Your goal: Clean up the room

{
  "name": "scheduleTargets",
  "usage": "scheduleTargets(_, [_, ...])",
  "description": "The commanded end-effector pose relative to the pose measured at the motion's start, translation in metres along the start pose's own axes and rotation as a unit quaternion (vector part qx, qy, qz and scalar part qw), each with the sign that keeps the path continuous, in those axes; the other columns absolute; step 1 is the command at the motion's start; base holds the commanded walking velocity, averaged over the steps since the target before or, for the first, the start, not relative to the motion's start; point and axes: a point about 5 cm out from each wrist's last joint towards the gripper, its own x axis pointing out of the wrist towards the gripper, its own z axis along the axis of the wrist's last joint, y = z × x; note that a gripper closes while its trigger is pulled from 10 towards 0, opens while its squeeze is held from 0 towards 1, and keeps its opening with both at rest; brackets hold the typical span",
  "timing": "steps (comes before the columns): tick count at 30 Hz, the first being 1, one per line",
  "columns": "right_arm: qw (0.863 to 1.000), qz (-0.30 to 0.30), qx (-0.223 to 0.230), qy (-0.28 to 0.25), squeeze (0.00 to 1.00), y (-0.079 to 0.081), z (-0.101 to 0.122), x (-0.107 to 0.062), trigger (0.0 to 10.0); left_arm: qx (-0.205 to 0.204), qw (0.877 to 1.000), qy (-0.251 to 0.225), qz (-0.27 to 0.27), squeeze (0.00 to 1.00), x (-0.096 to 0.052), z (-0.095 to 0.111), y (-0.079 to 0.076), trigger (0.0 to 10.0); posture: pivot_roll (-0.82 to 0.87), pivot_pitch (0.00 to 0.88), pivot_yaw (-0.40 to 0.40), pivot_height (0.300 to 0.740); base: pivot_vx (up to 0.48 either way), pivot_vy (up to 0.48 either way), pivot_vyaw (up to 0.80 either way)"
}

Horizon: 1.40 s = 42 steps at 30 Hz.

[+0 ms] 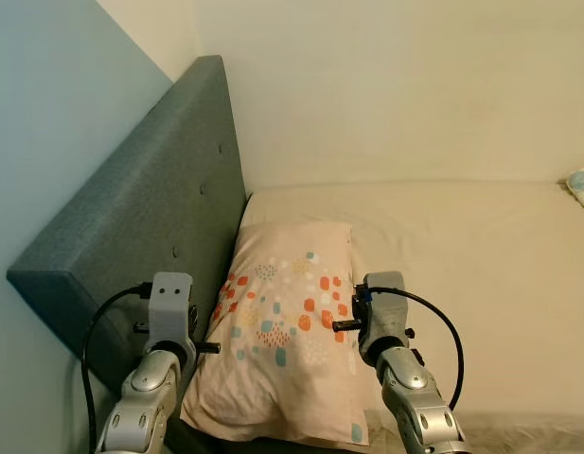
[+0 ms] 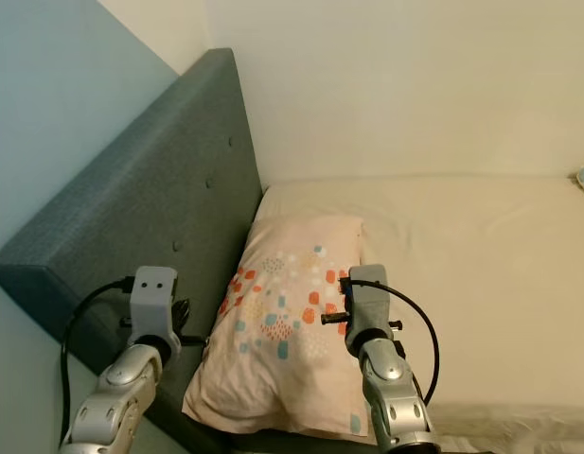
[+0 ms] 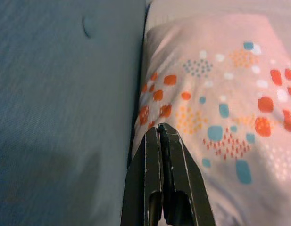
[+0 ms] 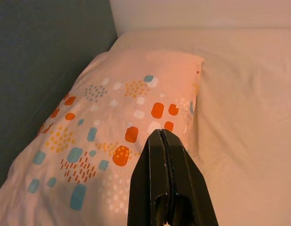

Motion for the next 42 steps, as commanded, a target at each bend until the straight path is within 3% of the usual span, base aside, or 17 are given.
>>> scheduleTargets(1, [1.000, -0.003, 0.009, 0.004, 0.00, -0.002, -0.001, -0.002, 10.0, -0.003, 1.000, -0.006, 0.000, 0.00, 0.000, 0.002, 0.001, 10.0, -0.08, 0.062, 0.039, 0.740, 0.000, 0.000, -0.80])
scheduleTargets(6, [1.000, 0.007, 0.002, -0.002, 0.00, 0.000, 0.003, 0.000, 10.0, -0.009, 1.000, -0.021, 0.001, 0.00, 0.001, 0.008, -0.004, 10.0, -0.08, 0.066, 0.040, 0.740, 0.000, 0.000, -0.80])
scheduleTargets(12, [1.000, 0.008, 0.000, -0.005, 0.00, -0.001, 0.005, 0.001, 10.0, -0.043, 0.999, -0.001, -0.003, 0.00, 0.000, 0.006, -0.006, 10.0, -0.08, 0.068, 0.040, 0.740, 0.000, 0.000, -0.80])
scheduleTargets(19, [1.000, 0.007, 0.006, -0.005, 0.00, -0.003, 0.005, 0.001, 10.0, -0.007, 1.000, -0.017, 0.005, 0.00, 0.001, 0.010, -0.006, 10.0, -0.08, 0.068, 0.039, 0.740, 0.000, 0.000, -0.80])
scheduleTargets(26, [1.000, 0.011, 0.002, -0.010, 0.00, -0.004, 0.009, 0.003, 10.0, -0.007, 1.000, -0.021, 0.008, 0.00, 0.003, 0.012, -0.004, 10.0, -0.08, 0.065, 0.043, 0.740, 0.000, 0.000, 0.00])
scheduleTargets(30, [0.999, 0.022, -0.028, -0.008, 0.00, -0.002, 0.010, 0.004, 10.0, -0.002, 1.000, -0.024, 0.009, 0.00, 0.003, 0.013, -0.005, 10.0, -0.08, 0.066, 0.040, 0.740, 0.000, 0.000, 0.00])
scheduleTargets(42, [0.999, 0.038, -0.028, -0.023, 0.00, 0.001, 0.015, 0.006, 10.0, -0.012, 0.999, -0.028, 0.020, 0.00, 0.003, 0.015, -0.004, 10.0, -0.08, 0.058, 0.026, 0.740, 0.000, 0.000, 0.73])
